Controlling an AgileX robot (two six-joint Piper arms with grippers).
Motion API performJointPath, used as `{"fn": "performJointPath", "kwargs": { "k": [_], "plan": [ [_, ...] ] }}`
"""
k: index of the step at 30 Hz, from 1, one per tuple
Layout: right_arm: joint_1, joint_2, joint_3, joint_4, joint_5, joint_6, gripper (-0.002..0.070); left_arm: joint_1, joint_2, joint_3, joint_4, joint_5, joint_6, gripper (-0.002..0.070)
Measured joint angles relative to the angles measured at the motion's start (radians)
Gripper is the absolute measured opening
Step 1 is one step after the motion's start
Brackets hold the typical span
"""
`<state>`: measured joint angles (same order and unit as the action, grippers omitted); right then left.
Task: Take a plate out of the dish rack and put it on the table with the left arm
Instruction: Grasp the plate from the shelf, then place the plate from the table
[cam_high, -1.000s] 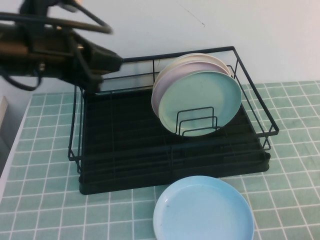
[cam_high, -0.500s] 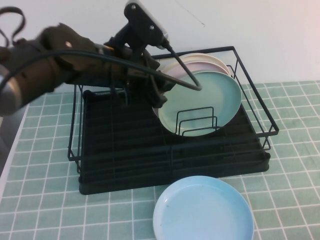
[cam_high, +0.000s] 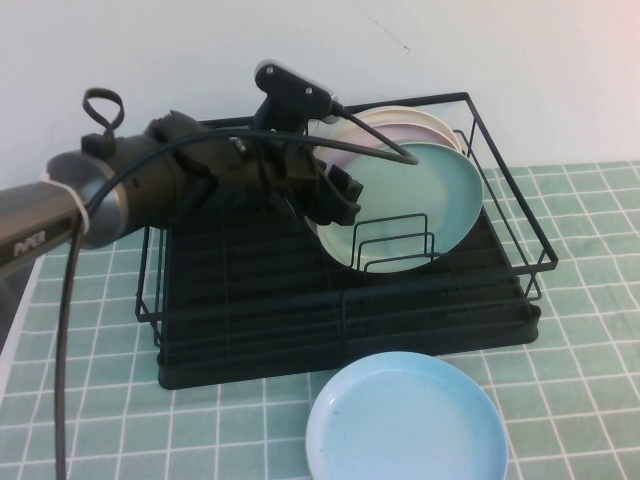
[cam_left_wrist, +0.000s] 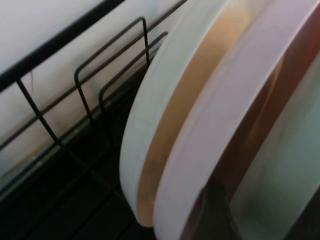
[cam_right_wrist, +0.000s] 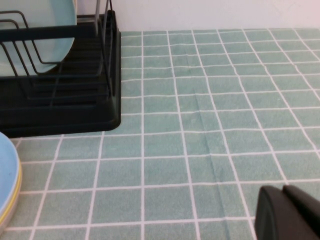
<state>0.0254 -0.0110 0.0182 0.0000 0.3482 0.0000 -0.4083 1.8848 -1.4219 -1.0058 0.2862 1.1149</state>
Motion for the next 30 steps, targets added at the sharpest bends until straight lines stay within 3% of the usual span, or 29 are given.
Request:
{"fn": "performJointPath", "kwargs": {
  "k": [5, 6, 9, 12, 19, 24, 27, 30],
  "plan": [
    [0.000, 0.000, 0.000, 0.000, 0.000, 0.000, -0.0002, 0.000, 0.045, 0.000, -0.083, -0.026, 0.043, 0.0380],
    [0.000, 0.000, 0.000, 0.000, 0.000, 0.000, -0.0002, 0.000, 0.051, 0.000, -0.087, -0.031, 0.046, 0.0346],
    [0.000, 0.000, 0.000, 0.000, 0.000, 0.000, -0.0002, 0.000, 0.051, 0.000, -0.099, -0.057, 0.050, 0.0146],
    [0.000, 0.000, 0.000, 0.000, 0.000, 0.000, -0.0002, 0.000, 0.030, 0.000, -0.099, -0.090, 0.070, 0.0057],
    [0.000, 0.000, 0.000, 0.000, 0.000, 0.000, -0.0002, -0.002, -0.114, 0.000, -0.107, -0.075, 0.099, 0.0048],
    [0.000, 0.000, 0.000, 0.000, 0.000, 0.000, -0.0002, 0.000, -0.260, 0.000, -0.104, 0.082, 0.093, 0.0047],
    [0.000, 0.000, 0.000, 0.000, 0.000, 0.000, -0.0002, 0.009, -0.356, 0.000, -0.063, 0.201, -0.006, 0.0047],
    [0.000, 0.000, 0.000, 0.000, 0.000, 0.000, -0.0002, 0.027, -0.437, 0.000, 0.036, 0.314, -0.203, 0.0047]
  ]
}}
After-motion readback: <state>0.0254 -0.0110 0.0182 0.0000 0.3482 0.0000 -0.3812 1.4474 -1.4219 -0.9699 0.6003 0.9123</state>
